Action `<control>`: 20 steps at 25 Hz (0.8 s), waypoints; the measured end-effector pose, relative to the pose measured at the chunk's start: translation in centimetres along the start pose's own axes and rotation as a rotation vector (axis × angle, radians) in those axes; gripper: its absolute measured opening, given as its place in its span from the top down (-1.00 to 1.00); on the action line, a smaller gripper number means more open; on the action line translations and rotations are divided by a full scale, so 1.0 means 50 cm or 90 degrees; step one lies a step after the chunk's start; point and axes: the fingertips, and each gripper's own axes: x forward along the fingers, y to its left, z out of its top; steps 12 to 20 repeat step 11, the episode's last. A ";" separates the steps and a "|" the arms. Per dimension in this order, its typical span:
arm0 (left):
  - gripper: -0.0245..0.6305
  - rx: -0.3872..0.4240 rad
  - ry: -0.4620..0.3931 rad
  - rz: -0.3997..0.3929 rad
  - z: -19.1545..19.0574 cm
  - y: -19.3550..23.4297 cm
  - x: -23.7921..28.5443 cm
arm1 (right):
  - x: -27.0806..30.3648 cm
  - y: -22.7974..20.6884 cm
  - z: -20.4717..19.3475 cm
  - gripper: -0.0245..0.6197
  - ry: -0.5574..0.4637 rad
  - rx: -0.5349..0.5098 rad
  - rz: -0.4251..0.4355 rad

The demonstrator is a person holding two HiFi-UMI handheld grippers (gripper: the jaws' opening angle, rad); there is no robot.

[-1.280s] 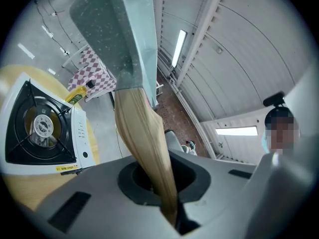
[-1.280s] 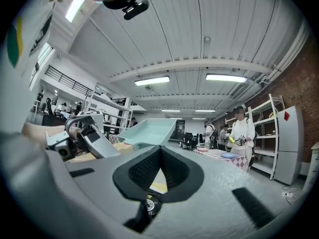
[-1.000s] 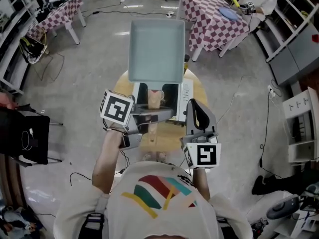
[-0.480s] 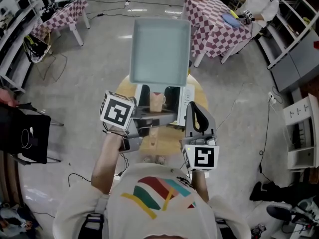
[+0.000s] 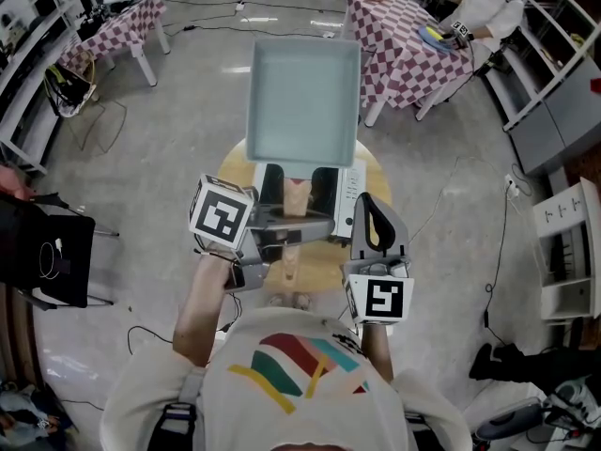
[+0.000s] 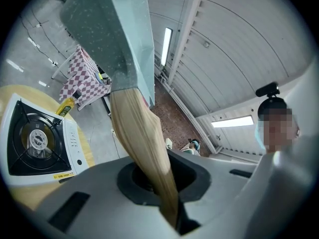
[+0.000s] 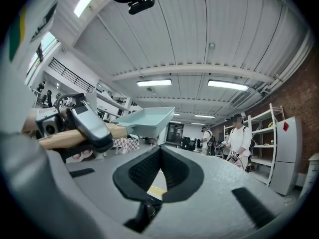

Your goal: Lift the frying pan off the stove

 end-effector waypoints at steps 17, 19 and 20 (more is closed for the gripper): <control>0.88 0.015 -0.003 0.016 0.009 -0.001 -0.013 | 0.004 0.002 0.012 0.93 -0.004 -0.020 0.002; 0.88 0.015 -0.003 0.016 0.009 -0.001 -0.013 | 0.004 0.002 0.012 0.93 -0.004 -0.020 0.002; 0.88 0.015 -0.003 0.016 0.009 -0.001 -0.013 | 0.004 0.002 0.012 0.93 -0.004 -0.020 0.002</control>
